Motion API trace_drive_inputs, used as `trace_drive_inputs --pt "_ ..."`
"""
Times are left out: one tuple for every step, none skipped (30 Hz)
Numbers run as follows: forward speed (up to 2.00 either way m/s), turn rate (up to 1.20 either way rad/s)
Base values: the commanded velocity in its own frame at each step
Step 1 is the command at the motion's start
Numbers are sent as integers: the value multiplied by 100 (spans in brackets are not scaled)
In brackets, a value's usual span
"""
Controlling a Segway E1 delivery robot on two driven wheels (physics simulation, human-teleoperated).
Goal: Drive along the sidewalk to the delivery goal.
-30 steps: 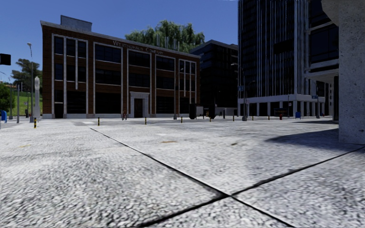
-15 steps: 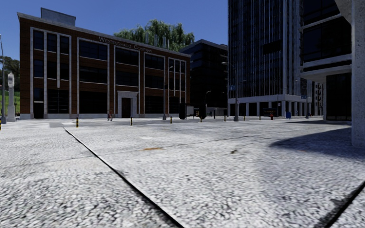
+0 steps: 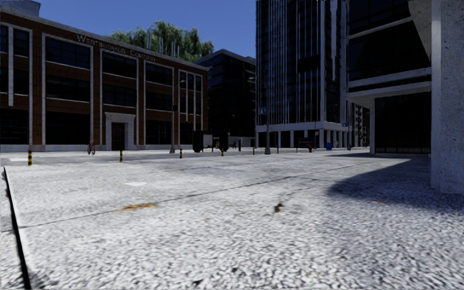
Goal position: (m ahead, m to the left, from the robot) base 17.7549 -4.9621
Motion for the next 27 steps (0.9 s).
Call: trace_drive_inputs --pt "200 0" --pt "200 0" --pt "200 0" --pt "200 0" --pt "200 0" --pt "200 0" --pt "200 0" --pt "200 0" --pt "200 0" --pt "200 0" --pt "200 0" --pt "200 0" --pt "200 0" --pt "200 0" --pt "200 0" --pt "200 0" --pt "200 0" --pt "200 0" --pt "200 0" --pt "200 0" --pt "200 0" --pt "200 0" --pt "200 0" --pt "200 0" --pt "200 0" --pt "200 0" --pt "200 0"
